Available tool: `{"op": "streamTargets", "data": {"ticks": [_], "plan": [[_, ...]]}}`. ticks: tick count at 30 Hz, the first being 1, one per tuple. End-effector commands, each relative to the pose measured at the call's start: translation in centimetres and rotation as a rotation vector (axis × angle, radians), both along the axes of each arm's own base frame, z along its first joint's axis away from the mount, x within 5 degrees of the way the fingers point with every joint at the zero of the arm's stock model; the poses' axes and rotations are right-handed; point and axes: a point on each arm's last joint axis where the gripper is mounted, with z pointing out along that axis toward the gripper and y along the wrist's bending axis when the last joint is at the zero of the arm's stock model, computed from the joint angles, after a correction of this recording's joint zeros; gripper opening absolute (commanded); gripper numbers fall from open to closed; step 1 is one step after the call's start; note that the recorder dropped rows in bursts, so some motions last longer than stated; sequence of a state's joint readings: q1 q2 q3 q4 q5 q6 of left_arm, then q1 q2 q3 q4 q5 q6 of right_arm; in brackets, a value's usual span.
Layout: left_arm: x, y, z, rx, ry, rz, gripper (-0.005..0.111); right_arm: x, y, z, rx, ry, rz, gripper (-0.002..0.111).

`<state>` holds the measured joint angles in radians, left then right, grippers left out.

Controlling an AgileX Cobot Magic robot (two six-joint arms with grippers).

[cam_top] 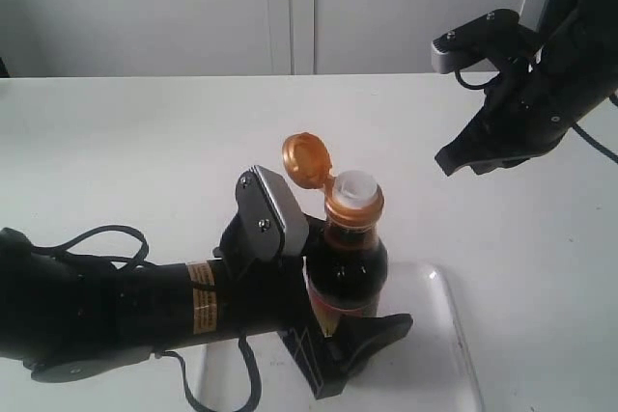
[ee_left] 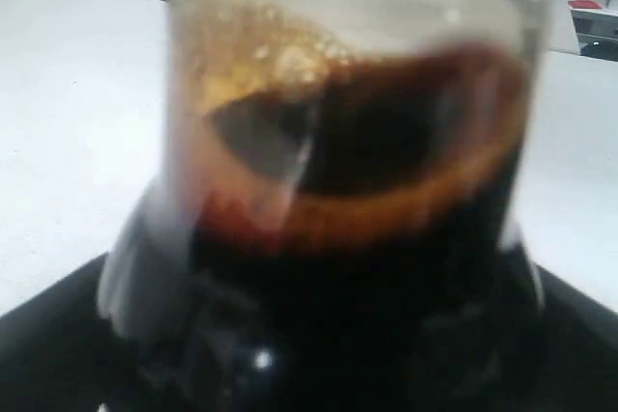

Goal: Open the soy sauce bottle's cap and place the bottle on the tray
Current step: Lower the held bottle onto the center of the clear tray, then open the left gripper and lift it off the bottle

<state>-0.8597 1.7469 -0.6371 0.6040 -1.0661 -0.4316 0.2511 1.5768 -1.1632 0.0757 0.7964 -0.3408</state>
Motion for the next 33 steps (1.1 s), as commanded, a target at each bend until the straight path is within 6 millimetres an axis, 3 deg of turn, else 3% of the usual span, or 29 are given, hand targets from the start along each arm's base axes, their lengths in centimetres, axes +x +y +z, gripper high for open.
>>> {"op": "streamTargets", "data": {"ticks": [1,15,33], "plan": [[-0.2,-0.1,0.5,-0.015,-0.025,-0.016,0.105,-0.2,-0.1,0.2,0.004,0.001,-0.007,0.0],[-0.1,0.0,0.9,-0.02,-0.051,-0.018,0.105,-0.2,-0.1,0.2,0.004,0.003,-0.007,0.0],[-0.8,1.6,5.8,-0.028,-0.145,0.032,0.105,-0.2,-0.1,0.2,0.004,0.001,-0.007,0.0]]}}
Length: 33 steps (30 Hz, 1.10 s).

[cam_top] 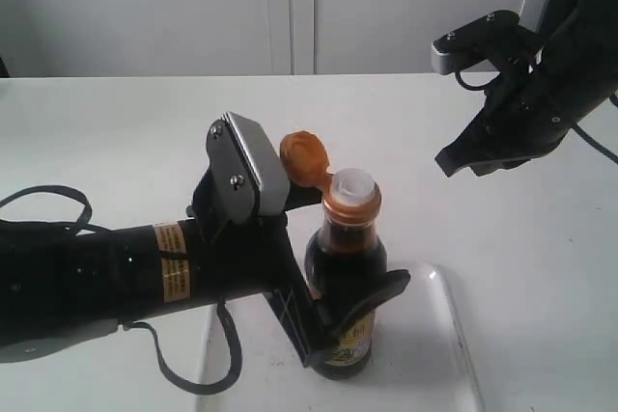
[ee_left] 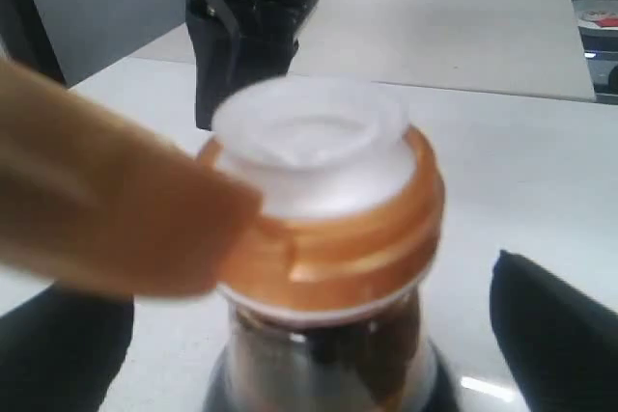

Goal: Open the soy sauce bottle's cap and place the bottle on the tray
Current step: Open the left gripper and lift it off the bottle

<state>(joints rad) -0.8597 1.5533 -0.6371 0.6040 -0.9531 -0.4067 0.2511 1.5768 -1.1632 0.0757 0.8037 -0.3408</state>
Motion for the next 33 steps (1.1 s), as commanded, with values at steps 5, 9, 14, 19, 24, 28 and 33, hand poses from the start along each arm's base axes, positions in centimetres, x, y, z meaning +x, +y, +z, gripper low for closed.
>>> {"op": "streamTargets", "data": {"ticks": [5,9,14,19,24,28,33], "plan": [[-0.7,0.9,2.9,-0.05,-0.058,0.009,0.105,-0.1,-0.1,0.3,0.007,-0.01,-0.008,0.0],[-1.0,1.5,4.6,-0.118,-0.081,0.027,0.105,0.0,-0.1,0.3,0.01,-0.015,-0.009,0.0],[-1.3,2.2,6.4,-0.179,-0.122,0.056,0.105,-0.1,0.0,0.3,0.029,-0.009,-0.016,0.0],[-1.3,2.6,8.2,-0.289,-0.138,0.082,0.105,-0.1,0.0,0.3,0.029,-0.009,-0.016,0.0],[-0.5,2.6,10.5,-0.333,-0.148,0.149,0.104,0.0,0.0,0.3,0.03,-0.014,-0.016,0.0],[0.0,2.6,11.8,-0.249,-0.147,0.196,0.093,-0.1,0.1,0.3,0.032,-0.01,-0.017,0.0],[0.2,3.1,13.0,-0.173,-0.188,0.246,0.056,-0.1,0.1,0.3,0.033,-0.01,-0.017,0.0]]}}
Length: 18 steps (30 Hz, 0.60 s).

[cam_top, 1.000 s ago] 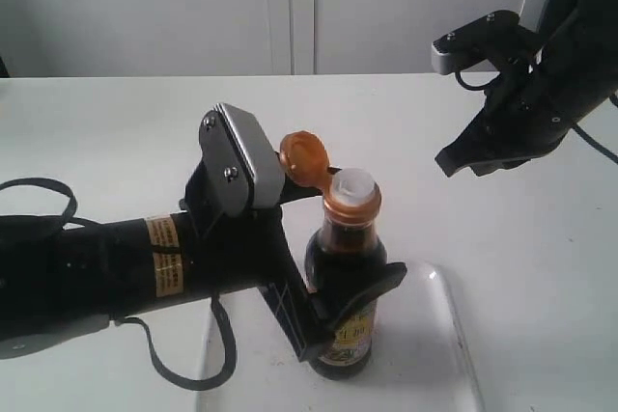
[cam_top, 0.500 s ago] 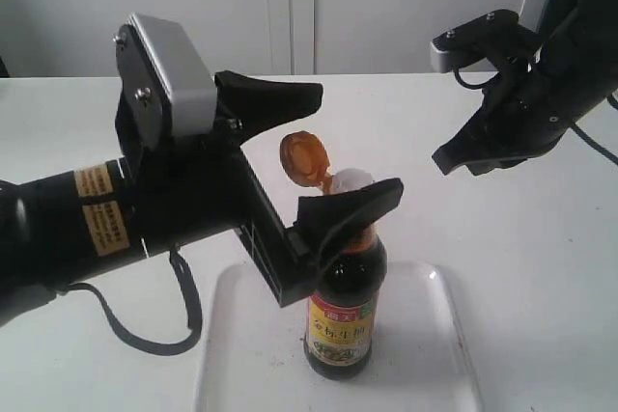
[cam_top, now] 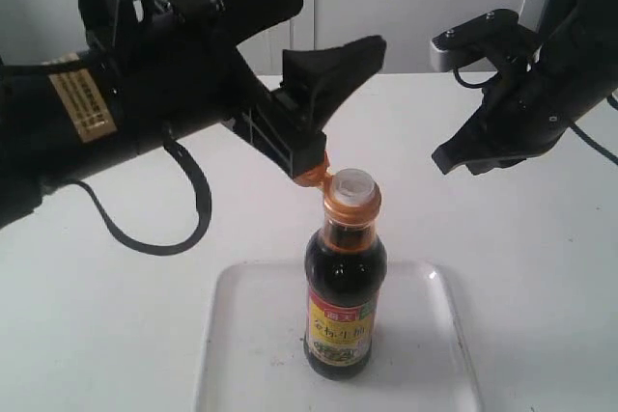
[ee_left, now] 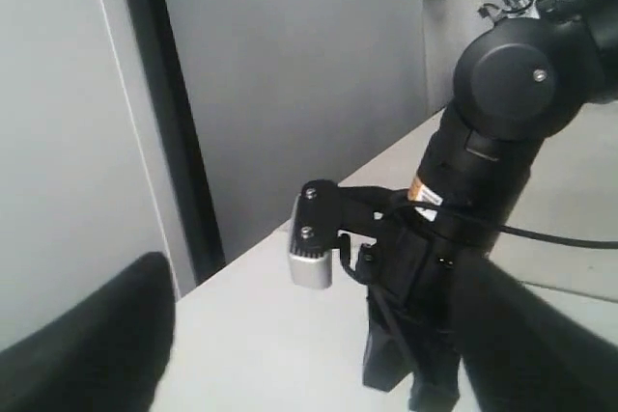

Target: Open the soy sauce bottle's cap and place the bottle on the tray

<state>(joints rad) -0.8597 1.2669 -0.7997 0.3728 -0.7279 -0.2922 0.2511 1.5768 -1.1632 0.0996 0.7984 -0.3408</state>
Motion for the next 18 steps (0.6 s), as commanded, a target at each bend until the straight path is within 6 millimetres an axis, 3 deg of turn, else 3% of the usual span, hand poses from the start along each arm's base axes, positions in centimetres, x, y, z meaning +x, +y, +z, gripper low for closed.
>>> {"op": "streamTargets", "data": {"ticks": [1,7,12,18], "plan": [[0.0,0.7,1.3,0.059,-0.023,0.058,0.048,-0.1,-0.1,0.3,0.01,-0.013,-0.009,0.0],[-0.1,1.7,1.8,0.15,-0.088,0.122,0.0,0.0,-0.1,0.3,0.01,-0.017,-0.01,0.0],[0.3,2.5,1.7,0.181,-0.045,0.179,0.0,0.0,-0.1,0.3,0.01,-0.017,-0.01,0.0],[2.3,4.8,1.0,0.22,0.056,0.29,0.0,0.0,-0.1,0.3,0.012,-0.016,-0.01,0.0]]}}
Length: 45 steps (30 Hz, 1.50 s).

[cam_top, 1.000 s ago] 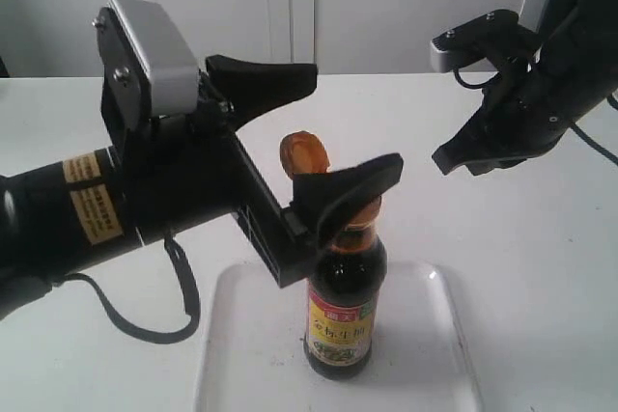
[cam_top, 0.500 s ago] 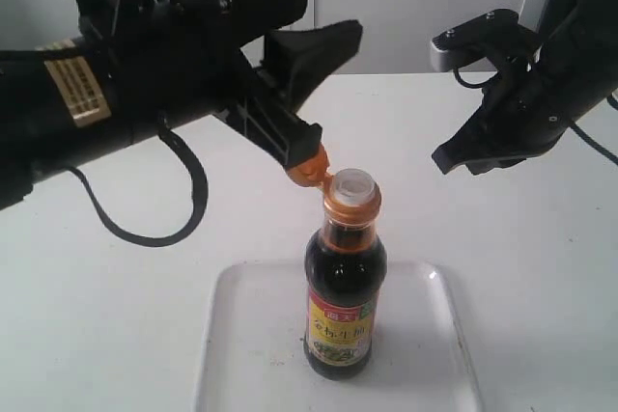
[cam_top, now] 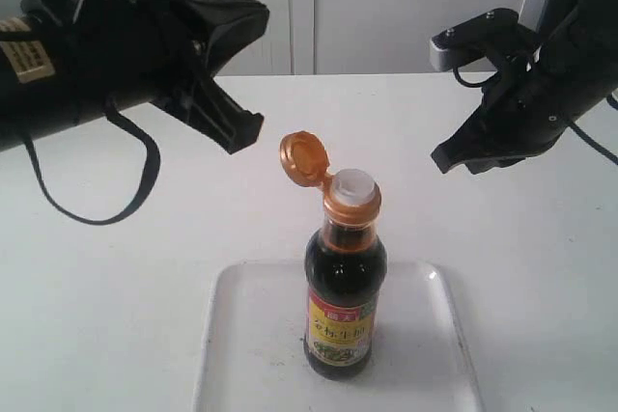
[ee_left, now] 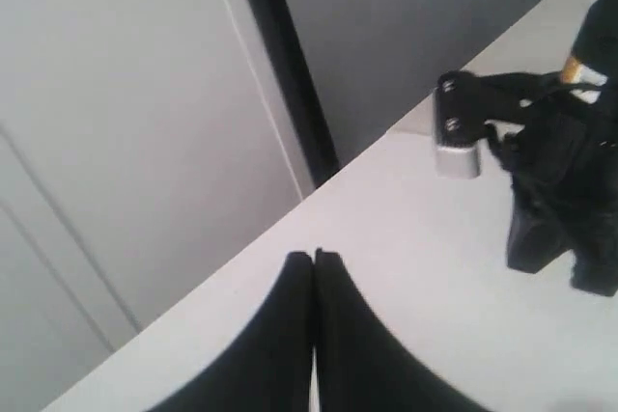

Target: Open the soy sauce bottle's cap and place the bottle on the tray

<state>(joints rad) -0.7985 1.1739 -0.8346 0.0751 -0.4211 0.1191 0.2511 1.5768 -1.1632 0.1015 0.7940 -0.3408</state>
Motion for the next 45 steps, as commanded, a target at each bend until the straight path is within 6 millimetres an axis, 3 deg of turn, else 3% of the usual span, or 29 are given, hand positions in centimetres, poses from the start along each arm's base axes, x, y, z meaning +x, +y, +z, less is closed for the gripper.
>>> {"op": "streamTargets", "data": {"ticks": [1,9,15,26,35,40,45], "plan": [[1.5,1.9,-0.3,0.011,0.074,0.097,0.0,-0.1,-0.1,0.3,0.01,-0.012,-0.009,0.0],[4.0,5.7,-1.0,0.085,0.178,0.273,0.0,0.0,-0.1,0.3,0.013,-0.018,-0.011,0.0],[5.4,9.1,0.0,0.181,0.345,0.408,0.0,0.0,0.0,0.3,0.019,-0.019,-0.013,0.0],[5.3,13.1,0.8,0.301,0.606,0.542,0.0,-0.4,-0.4,0.1,-0.035,0.033,-0.001,0.0],[4.5,17.9,0.5,0.353,0.816,0.714,0.0,-1.2,-4.0,-0.4,-0.188,0.178,-0.181,0.0],[3.8,18.5,0.6,0.351,0.788,0.742,0.0,-1.4,-4.8,1.1,-0.14,0.101,-0.233,0.0],[2.7,18.5,0.5,0.294,0.666,0.755,0.0,-2.3,-4.8,4.4,-0.078,-0.084,-0.235,0.0]]}}
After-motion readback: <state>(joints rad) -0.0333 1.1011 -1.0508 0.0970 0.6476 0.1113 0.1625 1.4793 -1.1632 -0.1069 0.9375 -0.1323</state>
